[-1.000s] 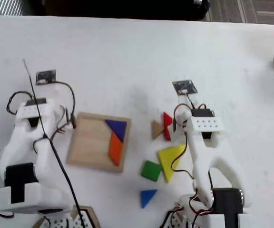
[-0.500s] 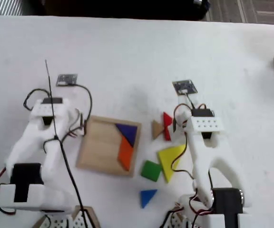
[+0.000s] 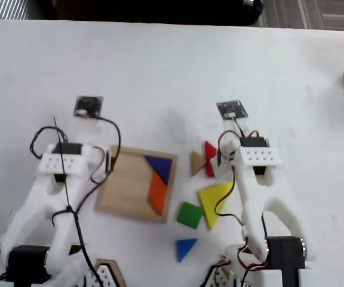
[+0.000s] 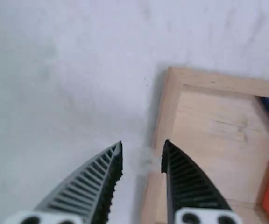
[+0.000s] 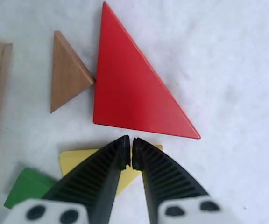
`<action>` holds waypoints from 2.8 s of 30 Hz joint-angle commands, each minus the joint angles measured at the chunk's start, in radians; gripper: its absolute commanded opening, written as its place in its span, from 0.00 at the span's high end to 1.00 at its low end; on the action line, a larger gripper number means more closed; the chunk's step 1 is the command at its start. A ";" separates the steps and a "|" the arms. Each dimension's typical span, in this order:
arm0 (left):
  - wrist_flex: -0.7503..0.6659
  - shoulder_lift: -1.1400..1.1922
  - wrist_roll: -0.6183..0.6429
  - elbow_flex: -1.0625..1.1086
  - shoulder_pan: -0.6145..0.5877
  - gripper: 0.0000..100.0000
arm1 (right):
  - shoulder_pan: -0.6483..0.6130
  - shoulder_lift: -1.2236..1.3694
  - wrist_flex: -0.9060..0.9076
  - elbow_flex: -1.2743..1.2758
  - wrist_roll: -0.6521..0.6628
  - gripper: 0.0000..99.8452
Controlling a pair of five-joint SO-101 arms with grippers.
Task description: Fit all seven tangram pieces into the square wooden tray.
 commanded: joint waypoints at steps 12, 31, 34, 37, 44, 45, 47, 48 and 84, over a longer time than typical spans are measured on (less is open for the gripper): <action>0.026 0.340 -0.012 -0.262 0.038 0.85 | -0.005 -0.044 -0.016 -0.005 0.009 0.98; -0.035 0.357 0.132 -0.308 0.038 0.97 | -0.005 -0.044 -0.016 -0.006 0.009 0.98; -0.048 0.354 0.132 -0.308 0.042 0.96 | -0.005 -0.044 -0.016 -0.006 0.009 0.98; -0.046 0.349 0.132 -0.308 0.047 0.96 | -0.005 -0.044 -0.016 -0.006 0.009 0.98; 0.043 0.349 0.130 -0.354 0.047 0.79 | -0.005 -0.044 -0.016 -0.006 0.009 0.98; 0.044 0.349 0.130 -0.358 0.047 0.77 | -0.005 -0.044 -0.016 -0.006 0.009 0.98; 0.037 0.349 0.130 -0.359 0.047 0.76 | -0.005 -0.044 -0.016 -0.006 0.009 0.98; 0.037 0.348 0.130 -0.367 0.047 0.76 | -0.005 -0.044 -0.016 -0.006 0.009 0.98; -0.173 0.183 0.052 -0.222 -0.219 0.81 | -0.136 -0.484 0.423 0.069 0.663 0.98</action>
